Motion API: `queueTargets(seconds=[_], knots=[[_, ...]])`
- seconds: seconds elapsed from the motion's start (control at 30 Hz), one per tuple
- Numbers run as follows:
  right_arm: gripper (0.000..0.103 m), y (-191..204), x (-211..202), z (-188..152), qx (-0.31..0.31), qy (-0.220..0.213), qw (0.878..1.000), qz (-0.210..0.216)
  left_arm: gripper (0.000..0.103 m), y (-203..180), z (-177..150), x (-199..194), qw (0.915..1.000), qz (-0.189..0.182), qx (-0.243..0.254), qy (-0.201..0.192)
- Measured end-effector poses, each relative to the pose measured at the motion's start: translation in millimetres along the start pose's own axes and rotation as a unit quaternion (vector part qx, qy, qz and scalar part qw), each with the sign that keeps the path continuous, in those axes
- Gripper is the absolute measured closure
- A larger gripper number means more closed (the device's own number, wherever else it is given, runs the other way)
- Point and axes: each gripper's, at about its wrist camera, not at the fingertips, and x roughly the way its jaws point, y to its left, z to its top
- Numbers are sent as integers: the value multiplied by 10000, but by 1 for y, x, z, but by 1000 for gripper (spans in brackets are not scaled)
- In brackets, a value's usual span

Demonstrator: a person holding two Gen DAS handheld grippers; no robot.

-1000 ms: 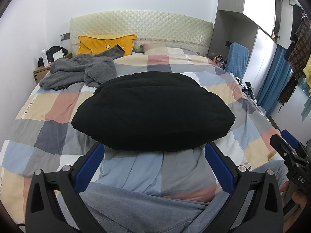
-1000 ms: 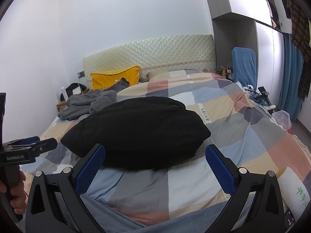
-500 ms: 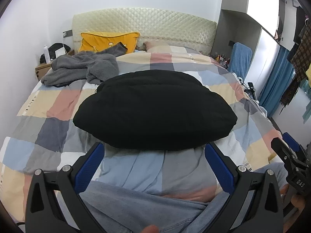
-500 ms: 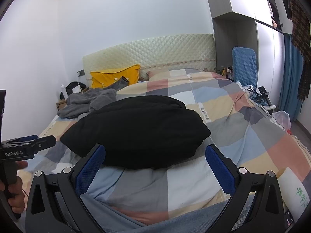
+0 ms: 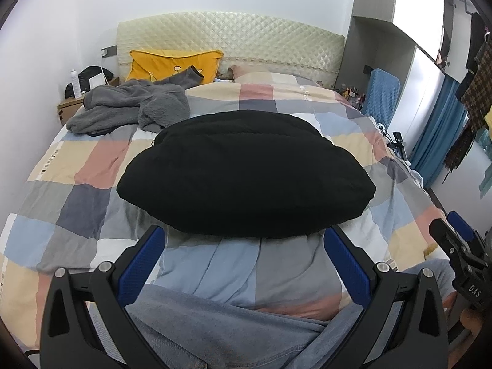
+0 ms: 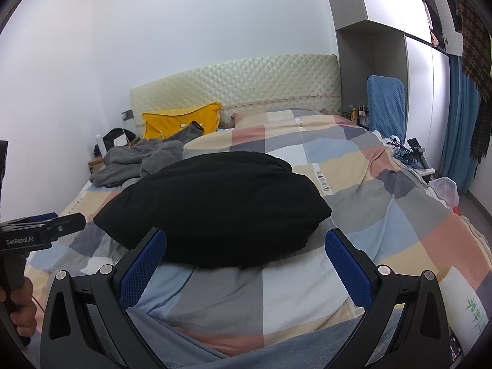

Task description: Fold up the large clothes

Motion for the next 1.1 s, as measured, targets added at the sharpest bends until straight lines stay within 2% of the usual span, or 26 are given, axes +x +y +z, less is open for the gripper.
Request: queueTargets(seconds=[0.13, 1.1], knots=[[0, 0, 0, 0, -7, -4, 10000, 4, 0, -2, 0, -2, 9999, 83, 49, -26], [0, 1, -3, 3, 34, -27, 10000, -14, 0, -13, -2, -4, 9999, -59, 107, 22]])
